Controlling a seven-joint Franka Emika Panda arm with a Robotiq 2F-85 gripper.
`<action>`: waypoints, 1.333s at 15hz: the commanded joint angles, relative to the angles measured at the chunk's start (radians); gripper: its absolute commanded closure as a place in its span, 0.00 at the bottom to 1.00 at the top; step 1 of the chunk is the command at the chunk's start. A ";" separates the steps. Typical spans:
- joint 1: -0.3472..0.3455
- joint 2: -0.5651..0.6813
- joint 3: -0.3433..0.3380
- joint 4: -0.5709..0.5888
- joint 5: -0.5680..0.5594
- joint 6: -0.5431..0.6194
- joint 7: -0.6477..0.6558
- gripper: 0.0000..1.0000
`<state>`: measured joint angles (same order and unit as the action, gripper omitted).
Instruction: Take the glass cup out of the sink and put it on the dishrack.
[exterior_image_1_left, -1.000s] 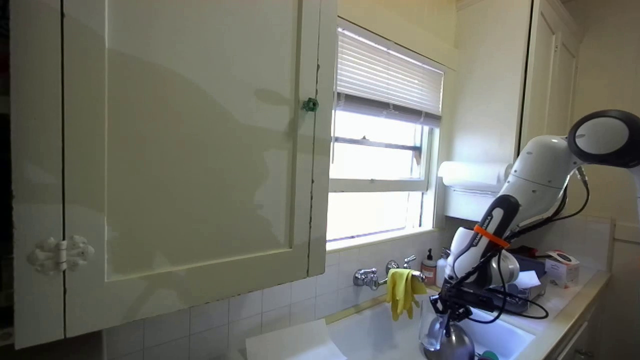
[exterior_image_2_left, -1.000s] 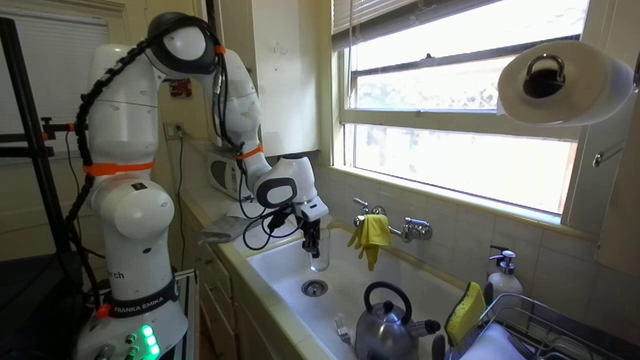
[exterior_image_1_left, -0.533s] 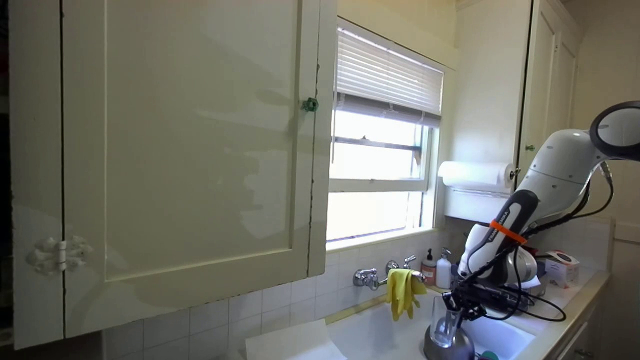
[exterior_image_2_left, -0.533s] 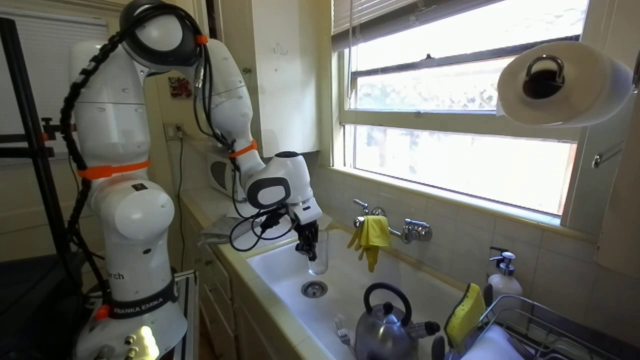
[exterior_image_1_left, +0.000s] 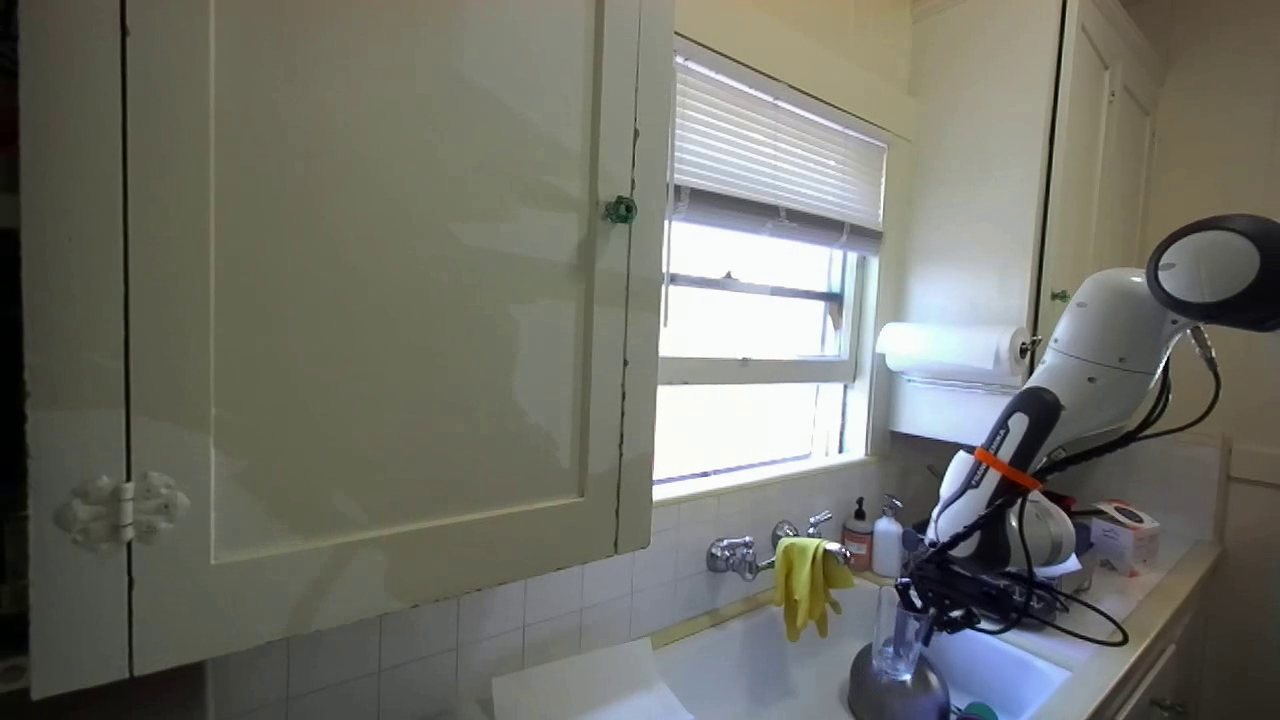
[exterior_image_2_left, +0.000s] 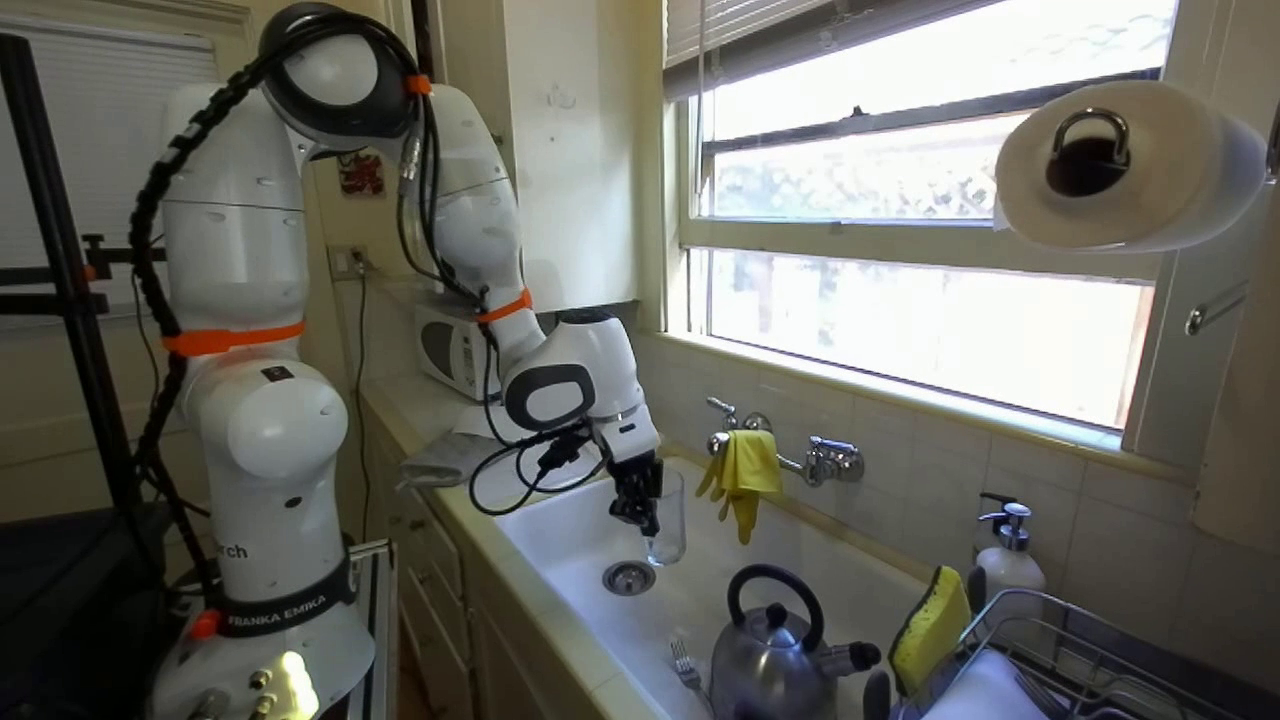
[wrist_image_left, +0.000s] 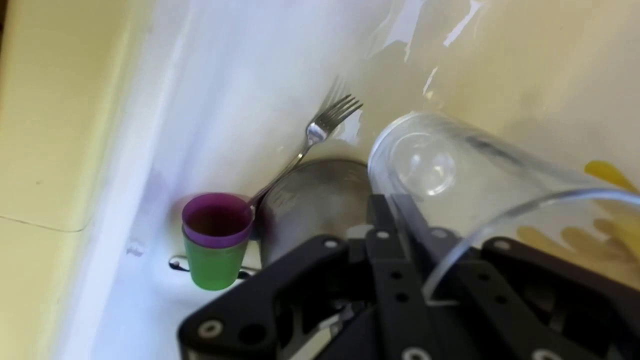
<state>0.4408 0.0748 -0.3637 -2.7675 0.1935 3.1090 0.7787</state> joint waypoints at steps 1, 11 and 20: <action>-0.002 0.016 -0.140 0.002 -0.048 0.071 0.031 0.98; 0.006 0.019 -0.321 0.018 -0.026 0.094 -0.023 0.98; 0.109 0.069 -0.478 0.125 0.169 0.454 -0.068 0.98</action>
<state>0.4906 0.1332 -0.7950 -2.6882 0.2552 3.4785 0.7455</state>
